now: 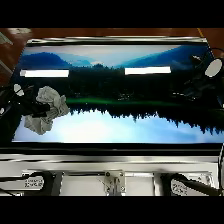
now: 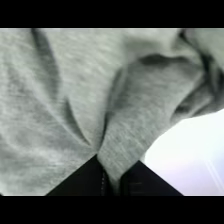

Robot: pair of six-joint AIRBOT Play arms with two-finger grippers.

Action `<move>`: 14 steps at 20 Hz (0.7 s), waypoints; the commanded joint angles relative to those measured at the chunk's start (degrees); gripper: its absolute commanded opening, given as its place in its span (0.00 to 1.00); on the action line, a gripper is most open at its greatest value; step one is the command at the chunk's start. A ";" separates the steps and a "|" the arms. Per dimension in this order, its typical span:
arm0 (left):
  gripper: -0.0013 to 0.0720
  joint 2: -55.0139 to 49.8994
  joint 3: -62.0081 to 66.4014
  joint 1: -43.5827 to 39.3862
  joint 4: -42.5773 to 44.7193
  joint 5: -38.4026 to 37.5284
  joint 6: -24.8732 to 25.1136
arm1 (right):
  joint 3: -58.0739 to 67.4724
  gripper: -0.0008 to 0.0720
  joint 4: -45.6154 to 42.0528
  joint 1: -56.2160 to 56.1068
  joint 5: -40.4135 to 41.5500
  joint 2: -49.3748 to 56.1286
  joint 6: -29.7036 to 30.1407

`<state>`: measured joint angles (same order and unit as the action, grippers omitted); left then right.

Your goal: Fold the shirts.

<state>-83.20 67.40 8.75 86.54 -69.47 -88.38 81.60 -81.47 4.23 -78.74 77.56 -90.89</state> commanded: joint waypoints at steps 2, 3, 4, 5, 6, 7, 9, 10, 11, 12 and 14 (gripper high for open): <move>0.07 13.09 2.14 -7.98 -3.67 4.44 2.43 | 0.07 0.82 0.22 -0.04 -5.16 0.00 0.26; 0.07 16.90 2.14 -10.86 -4.35 6.54 1.81 | 0.07 0.82 0.22 -0.04 -6.16 -0.07 1.22; 0.07 20.63 2.14 -14.23 -4.74 8.55 0.33 | 0.07 0.82 0.17 -0.04 -7.15 -0.31 2.32; 0.07 23.52 2.14 -17.44 -4.92 9.53 -1.90 | 0.07 0.82 0.24 -0.04 -8.15 -0.63 2.86; 0.07 26.12 2.12 -20.87 -5.53 9.49 -4.37 | 0.07 0.82 0.28 -0.04 -9.22 -1.25 3.17; 0.07 27.98 2.12 -24.55 -5.90 9.20 -5.97 | 0.07 0.82 0.31 -0.04 -9.97 -2.10 3.41; 0.07 29.49 2.12 -31.63 -6.03 9.97 -8.87 | 0.07 0.82 0.26 -0.04 -11.08 -4.31 4.48; 0.07 29.20 2.10 -34.88 -6.03 11.02 -10.21 | 0.07 0.82 0.15 -0.04 -11.56 -5.62 5.11; 0.07 28.37 2.10 -38.01 -6.03 12.63 -11.65 | 0.07 0.82 0.17 -0.04 -12.22 -6.82 5.62; 0.07 26.99 2.03 -41.24 -6.03 15.26 -13.07 | 0.07 0.82 0.17 -0.04 -13.05 -8.07 5.73; 0.07 22.82 1.99 -46.66 -6.03 21.51 -13.53 | 0.07 0.82 0.17 -0.04 -14.80 -10.05 5.70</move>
<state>-57.76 69.41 -29.71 80.73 -55.53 -98.78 81.62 -81.25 4.23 -90.80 70.28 -86.02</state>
